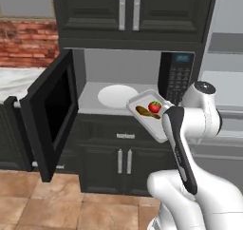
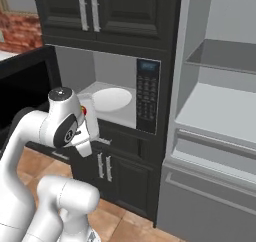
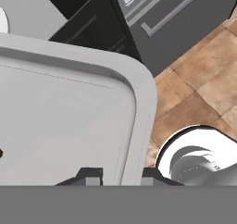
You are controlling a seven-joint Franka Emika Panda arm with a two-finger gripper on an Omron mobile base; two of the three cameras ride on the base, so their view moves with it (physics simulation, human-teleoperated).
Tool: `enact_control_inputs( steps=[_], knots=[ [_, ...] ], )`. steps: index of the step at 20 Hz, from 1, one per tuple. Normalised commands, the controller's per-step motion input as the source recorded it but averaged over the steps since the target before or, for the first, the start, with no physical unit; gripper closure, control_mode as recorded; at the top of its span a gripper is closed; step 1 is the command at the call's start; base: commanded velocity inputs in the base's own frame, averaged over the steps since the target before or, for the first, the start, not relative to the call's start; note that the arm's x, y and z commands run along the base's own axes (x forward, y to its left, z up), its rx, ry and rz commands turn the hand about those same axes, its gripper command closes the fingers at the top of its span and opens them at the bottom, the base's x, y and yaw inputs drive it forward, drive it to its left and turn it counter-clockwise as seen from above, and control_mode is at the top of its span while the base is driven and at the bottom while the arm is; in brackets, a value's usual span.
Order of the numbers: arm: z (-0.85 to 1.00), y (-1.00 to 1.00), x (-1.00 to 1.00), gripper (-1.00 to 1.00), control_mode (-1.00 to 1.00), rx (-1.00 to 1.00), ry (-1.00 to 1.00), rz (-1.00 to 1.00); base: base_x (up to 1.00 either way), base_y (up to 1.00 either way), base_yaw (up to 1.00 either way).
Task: Place the tupperware containing the chicken drumstick and tomato meal in the microwave. Close the microwave door and press the start button to reheat the meal.
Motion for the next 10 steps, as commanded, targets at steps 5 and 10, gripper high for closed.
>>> enact_control_inputs(
  steps=[5,10],
  knots=[
    [0.0,0.0,0.0,1.0,1.0,0.0,0.0,0.0,0.29,0.28,0.1],
    [0.0,0.0,0.0,1.0,1.0,0.0,0.0,0.0,0.33,0.32,0.0]
  ],
)
